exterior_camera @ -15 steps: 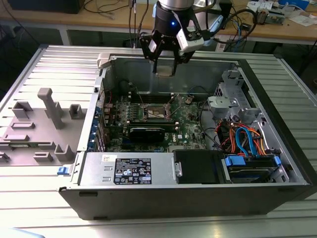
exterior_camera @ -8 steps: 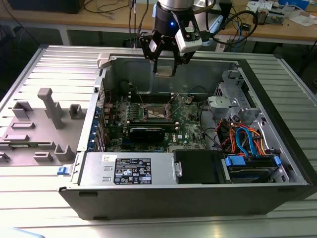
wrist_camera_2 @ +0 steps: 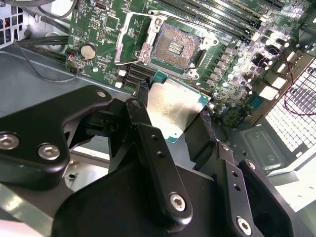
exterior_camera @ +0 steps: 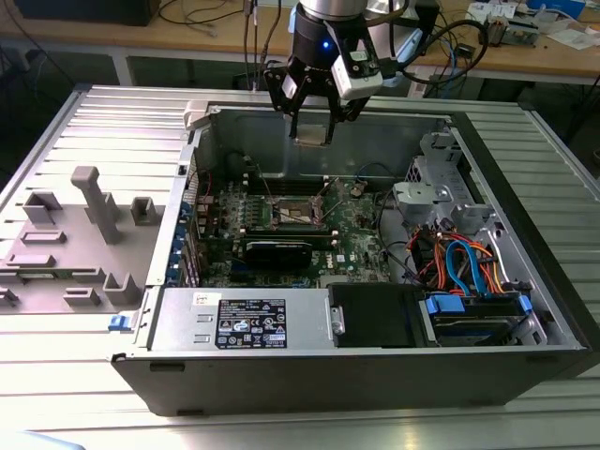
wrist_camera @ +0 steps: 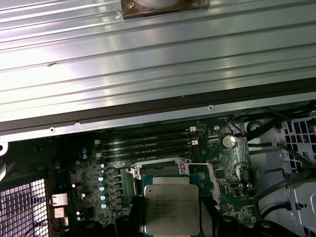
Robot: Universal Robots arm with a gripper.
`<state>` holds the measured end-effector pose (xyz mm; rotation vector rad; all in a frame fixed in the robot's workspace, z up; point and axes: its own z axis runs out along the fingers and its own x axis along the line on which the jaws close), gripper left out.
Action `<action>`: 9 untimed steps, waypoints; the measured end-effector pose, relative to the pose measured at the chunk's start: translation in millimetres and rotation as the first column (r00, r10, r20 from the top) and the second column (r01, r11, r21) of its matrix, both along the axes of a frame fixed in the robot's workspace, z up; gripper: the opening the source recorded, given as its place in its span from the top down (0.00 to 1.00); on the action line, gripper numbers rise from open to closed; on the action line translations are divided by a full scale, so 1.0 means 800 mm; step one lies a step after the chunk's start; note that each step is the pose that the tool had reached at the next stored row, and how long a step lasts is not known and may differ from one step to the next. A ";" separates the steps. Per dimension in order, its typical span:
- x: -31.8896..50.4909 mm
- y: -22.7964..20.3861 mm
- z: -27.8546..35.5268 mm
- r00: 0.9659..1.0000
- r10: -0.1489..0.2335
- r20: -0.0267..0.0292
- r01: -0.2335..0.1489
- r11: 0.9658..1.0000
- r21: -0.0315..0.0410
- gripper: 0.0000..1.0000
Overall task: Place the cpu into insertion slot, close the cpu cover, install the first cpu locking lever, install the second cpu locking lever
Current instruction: 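Place the cpu into insertion slot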
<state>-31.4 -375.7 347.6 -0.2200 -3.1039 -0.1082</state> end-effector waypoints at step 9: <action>0.000 0.0000 -0.0016 1.000 -0.029 0.000 0.029 1.000 0.000 0.46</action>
